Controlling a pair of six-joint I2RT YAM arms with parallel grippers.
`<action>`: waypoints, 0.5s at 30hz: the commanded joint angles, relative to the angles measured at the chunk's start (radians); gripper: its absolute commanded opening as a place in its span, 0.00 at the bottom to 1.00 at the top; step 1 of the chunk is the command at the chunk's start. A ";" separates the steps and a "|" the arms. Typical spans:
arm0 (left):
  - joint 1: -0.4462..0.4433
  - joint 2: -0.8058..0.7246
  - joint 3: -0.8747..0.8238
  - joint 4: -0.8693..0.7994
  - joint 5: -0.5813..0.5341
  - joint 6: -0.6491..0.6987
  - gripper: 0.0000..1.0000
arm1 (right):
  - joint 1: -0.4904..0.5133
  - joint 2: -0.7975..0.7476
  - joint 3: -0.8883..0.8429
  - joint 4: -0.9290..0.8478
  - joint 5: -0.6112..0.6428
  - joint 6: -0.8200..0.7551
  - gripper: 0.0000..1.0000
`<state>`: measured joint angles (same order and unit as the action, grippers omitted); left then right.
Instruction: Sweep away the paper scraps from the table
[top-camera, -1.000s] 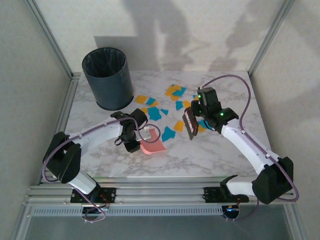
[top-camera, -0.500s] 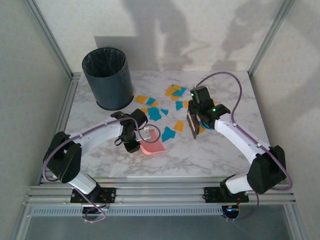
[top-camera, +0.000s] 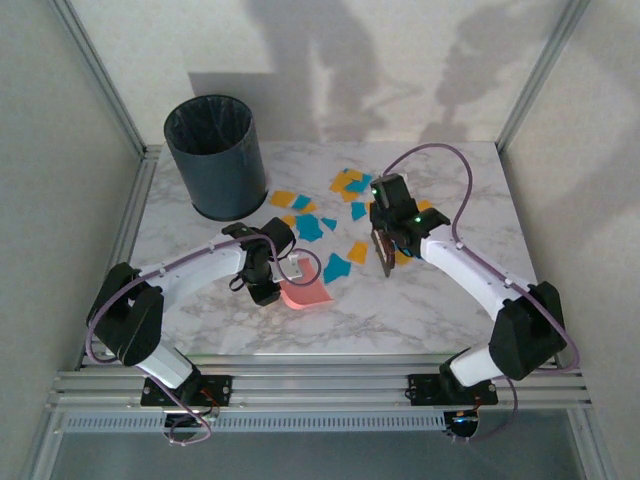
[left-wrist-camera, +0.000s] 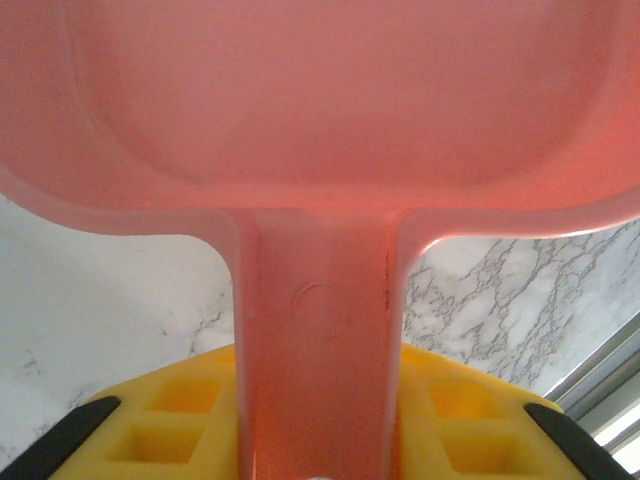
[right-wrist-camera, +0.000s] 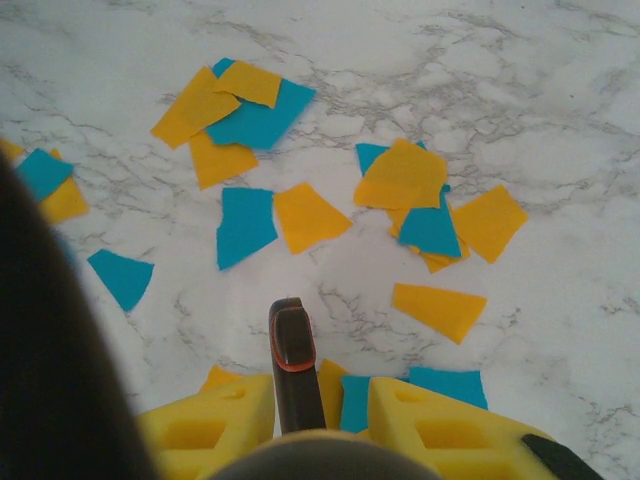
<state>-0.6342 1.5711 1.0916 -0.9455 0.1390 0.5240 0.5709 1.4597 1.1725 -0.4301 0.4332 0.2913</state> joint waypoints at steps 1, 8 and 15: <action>-0.010 0.007 0.004 -0.010 0.011 0.008 0.00 | 0.020 0.021 0.031 0.016 0.035 0.007 0.09; -0.010 0.010 0.012 -0.007 0.011 0.010 0.00 | 0.066 0.041 0.009 0.028 0.016 0.021 0.09; -0.010 0.042 0.030 -0.009 0.003 -0.013 0.00 | 0.133 0.057 0.006 0.033 0.007 0.040 0.08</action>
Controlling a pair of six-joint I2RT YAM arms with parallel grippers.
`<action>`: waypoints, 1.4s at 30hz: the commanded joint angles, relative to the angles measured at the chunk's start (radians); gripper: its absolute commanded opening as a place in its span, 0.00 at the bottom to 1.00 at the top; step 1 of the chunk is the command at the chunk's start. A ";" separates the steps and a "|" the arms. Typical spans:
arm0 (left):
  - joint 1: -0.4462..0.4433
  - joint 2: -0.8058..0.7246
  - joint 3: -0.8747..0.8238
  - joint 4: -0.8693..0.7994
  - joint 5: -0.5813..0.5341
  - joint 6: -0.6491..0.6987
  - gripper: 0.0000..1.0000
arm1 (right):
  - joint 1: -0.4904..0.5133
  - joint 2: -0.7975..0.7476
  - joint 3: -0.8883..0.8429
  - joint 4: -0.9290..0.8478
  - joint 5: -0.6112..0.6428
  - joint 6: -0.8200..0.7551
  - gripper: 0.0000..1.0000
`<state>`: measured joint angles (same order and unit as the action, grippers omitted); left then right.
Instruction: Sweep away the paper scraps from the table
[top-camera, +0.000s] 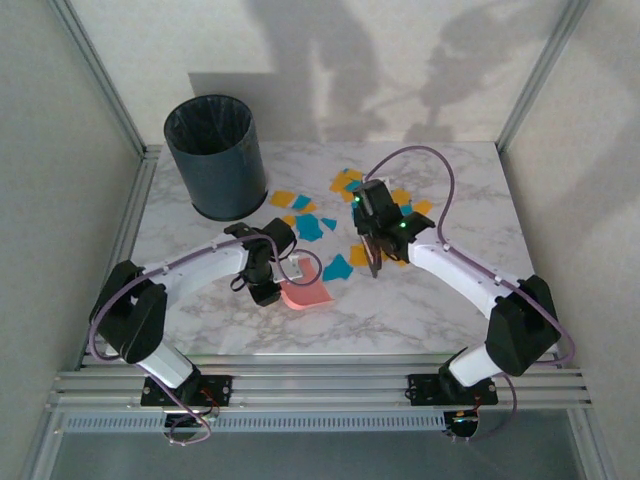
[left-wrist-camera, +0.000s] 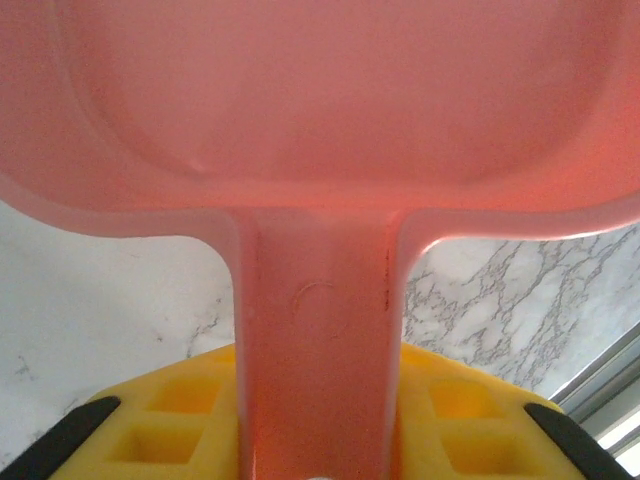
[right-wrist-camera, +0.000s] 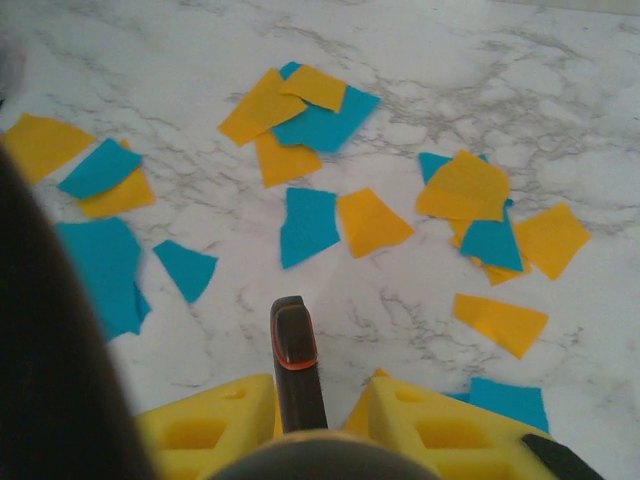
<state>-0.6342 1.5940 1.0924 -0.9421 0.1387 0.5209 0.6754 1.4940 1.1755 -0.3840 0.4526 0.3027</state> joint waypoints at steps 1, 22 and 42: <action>-0.010 0.025 0.031 -0.013 0.002 -0.013 0.00 | 0.038 0.023 0.003 -0.013 -0.012 0.031 0.08; -0.009 0.073 0.056 -0.009 -0.025 -0.051 0.00 | 0.128 0.008 0.027 -0.018 -0.101 0.082 0.08; -0.009 0.064 0.049 0.001 -0.056 -0.059 0.00 | 0.134 -0.114 -0.013 -0.008 -0.143 0.112 0.08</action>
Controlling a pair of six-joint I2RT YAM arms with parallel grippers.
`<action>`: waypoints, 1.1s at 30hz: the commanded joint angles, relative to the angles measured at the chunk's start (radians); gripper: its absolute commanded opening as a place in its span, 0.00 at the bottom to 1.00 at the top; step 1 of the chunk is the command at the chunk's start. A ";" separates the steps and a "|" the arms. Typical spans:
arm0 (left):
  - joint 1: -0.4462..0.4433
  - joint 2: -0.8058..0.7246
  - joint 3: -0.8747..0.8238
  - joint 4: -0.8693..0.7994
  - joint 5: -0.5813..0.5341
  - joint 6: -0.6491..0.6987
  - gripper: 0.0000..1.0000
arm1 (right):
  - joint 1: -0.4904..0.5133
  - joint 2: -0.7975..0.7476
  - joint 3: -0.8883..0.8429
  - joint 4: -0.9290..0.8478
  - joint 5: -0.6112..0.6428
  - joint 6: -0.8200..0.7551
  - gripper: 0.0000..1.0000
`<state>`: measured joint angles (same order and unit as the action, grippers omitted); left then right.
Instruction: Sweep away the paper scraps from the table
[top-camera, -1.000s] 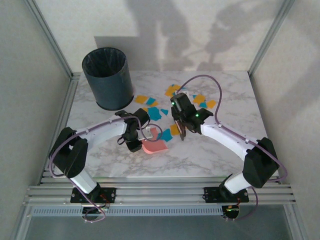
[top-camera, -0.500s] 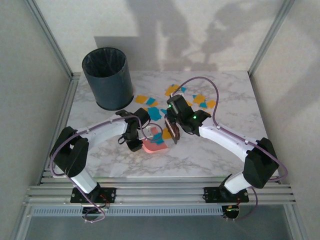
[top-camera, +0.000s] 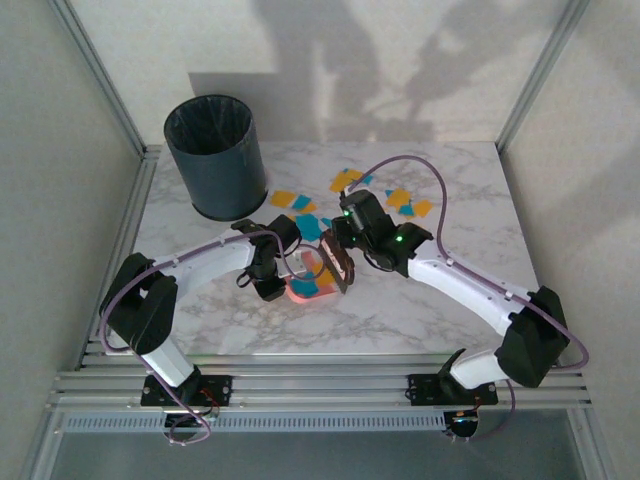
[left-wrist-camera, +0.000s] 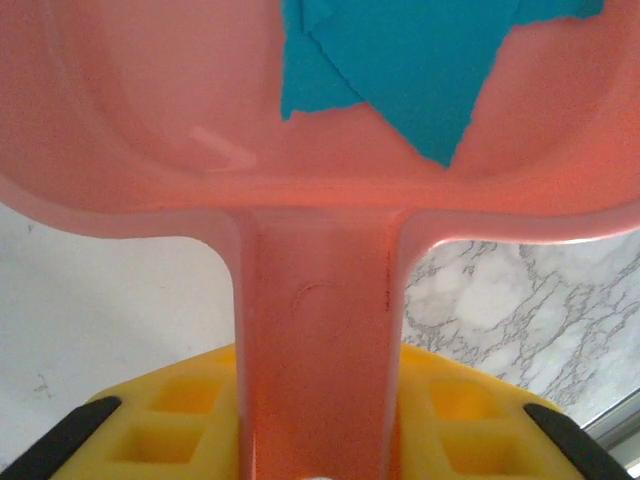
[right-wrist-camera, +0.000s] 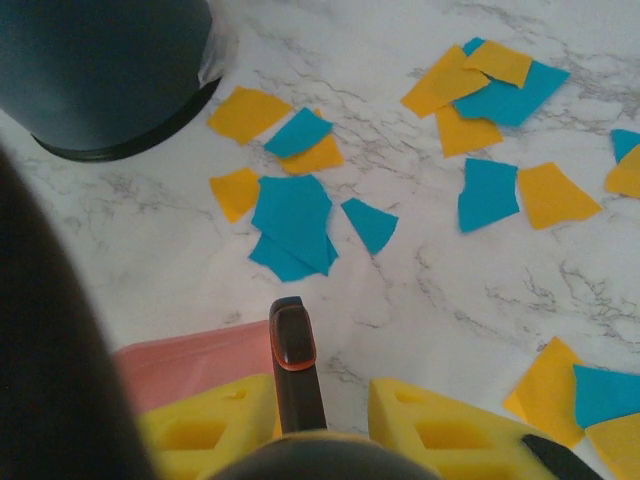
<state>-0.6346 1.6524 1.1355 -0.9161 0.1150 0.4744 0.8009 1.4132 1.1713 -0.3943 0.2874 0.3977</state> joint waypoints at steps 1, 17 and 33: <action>-0.009 0.004 0.004 -0.026 -0.034 -0.013 0.00 | 0.008 -0.039 -0.010 0.002 0.032 0.019 0.08; -0.008 -0.005 0.001 -0.023 -0.038 -0.011 0.00 | 0.008 0.035 0.027 -0.048 0.209 0.004 0.08; -0.009 -0.005 -0.001 -0.015 -0.045 -0.012 0.00 | 0.048 0.062 -0.010 0.025 0.017 0.022 0.08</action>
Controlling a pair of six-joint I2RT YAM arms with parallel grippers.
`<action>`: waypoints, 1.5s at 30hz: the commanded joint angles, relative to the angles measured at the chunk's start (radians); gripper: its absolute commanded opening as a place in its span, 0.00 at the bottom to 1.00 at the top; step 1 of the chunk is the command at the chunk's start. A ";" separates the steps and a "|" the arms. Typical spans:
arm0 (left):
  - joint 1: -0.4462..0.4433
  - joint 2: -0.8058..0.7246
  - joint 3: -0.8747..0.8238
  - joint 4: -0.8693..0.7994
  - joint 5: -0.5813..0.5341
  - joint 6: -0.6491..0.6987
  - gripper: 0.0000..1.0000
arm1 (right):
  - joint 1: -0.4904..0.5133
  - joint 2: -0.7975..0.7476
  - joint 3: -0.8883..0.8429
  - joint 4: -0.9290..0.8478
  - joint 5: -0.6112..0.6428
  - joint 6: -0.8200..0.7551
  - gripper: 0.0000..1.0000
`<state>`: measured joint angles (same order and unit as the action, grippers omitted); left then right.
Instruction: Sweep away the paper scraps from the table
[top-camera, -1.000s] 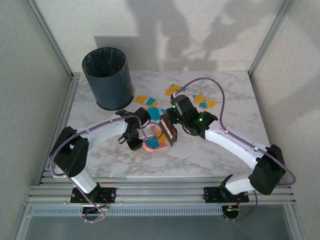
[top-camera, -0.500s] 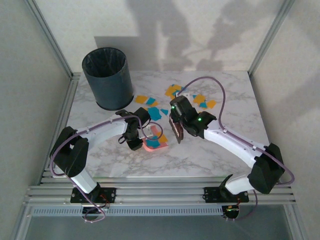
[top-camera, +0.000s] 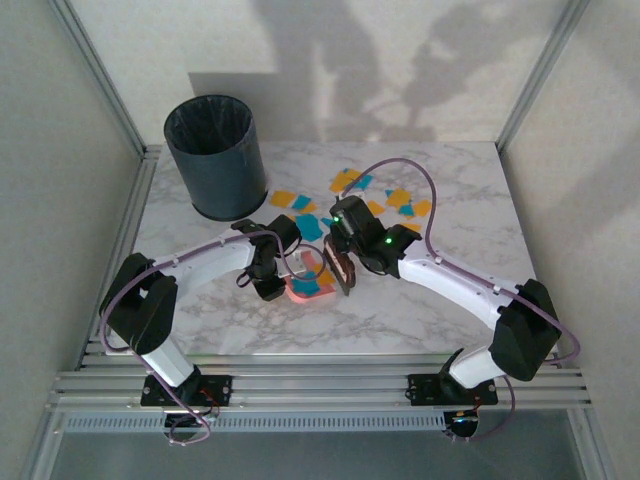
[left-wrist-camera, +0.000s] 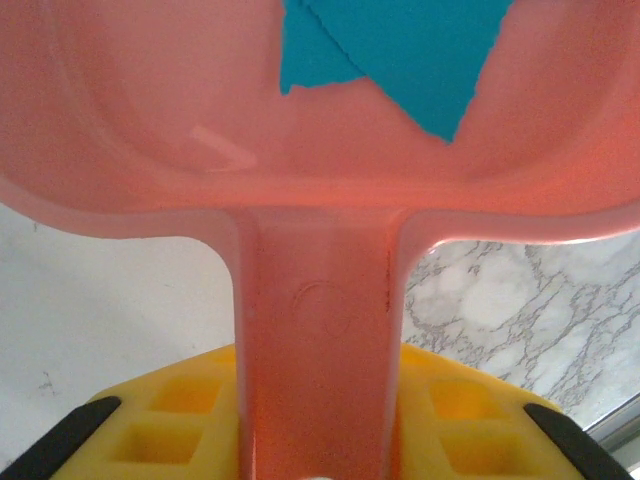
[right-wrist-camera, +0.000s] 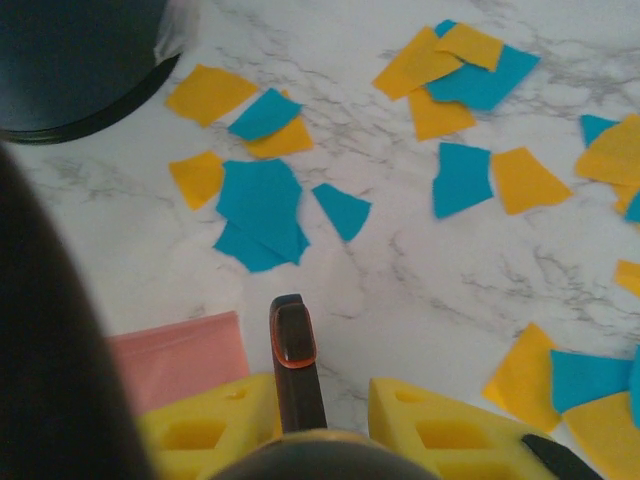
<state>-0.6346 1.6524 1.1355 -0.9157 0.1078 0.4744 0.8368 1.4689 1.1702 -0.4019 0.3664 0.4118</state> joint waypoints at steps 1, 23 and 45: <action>-0.009 -0.006 0.000 -0.015 -0.039 -0.014 0.00 | 0.014 0.008 -0.009 0.034 -0.068 0.008 0.08; -0.010 -0.010 -0.034 0.008 -0.032 -0.011 0.00 | 0.008 -0.077 -0.047 0.041 0.000 0.028 0.08; -0.001 -0.047 0.016 0.070 0.005 -0.116 0.00 | -0.230 -0.345 -0.197 0.030 -0.093 0.096 0.06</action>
<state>-0.6342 1.6138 1.0882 -0.8246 0.1162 0.4095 0.6415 1.1568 0.9882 -0.3603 0.2855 0.5102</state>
